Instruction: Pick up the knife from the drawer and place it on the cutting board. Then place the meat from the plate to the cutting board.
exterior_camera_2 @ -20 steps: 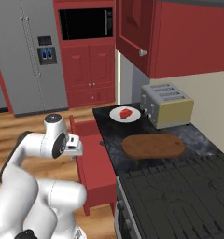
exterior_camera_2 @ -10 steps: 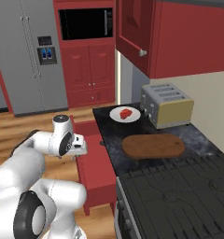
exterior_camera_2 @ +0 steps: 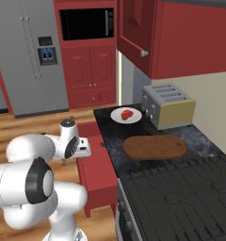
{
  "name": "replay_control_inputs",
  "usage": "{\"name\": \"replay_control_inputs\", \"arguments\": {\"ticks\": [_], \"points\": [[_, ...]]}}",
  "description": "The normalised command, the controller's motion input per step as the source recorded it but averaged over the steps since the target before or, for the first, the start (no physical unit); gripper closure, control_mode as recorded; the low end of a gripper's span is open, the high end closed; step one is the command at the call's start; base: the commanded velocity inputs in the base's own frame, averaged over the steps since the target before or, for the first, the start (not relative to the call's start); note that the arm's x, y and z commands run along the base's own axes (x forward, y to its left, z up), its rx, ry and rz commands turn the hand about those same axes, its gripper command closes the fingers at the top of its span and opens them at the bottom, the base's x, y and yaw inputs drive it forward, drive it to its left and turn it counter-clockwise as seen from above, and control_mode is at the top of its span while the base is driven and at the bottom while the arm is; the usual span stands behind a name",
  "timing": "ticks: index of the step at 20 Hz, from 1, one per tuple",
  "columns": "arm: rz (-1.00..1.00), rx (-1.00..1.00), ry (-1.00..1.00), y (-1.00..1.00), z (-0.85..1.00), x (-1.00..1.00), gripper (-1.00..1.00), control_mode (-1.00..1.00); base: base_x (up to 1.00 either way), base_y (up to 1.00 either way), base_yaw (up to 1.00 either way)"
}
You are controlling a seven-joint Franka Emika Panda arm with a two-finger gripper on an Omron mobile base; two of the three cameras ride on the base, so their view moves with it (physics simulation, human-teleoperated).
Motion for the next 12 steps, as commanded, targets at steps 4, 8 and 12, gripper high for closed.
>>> {"name": "replay_control_inputs", "arguments": {"ticks": [4, 8, 12], "points": [[0.09, 0.0, -0.08, 0.0, -0.4, 0.3, -1.0, -1.0, 0.0, 0.0, 0.0], [0.02, 0.0, 0.01, 0.0, -0.22, 0.3, -1.0, -1.0, 0.0, 0.0, 0.0], [0.0, 0.0, 0.18, 0.0, -0.07, 0.34, -1.0, -1.0, 0.0, 0.0, 0.0]]}}
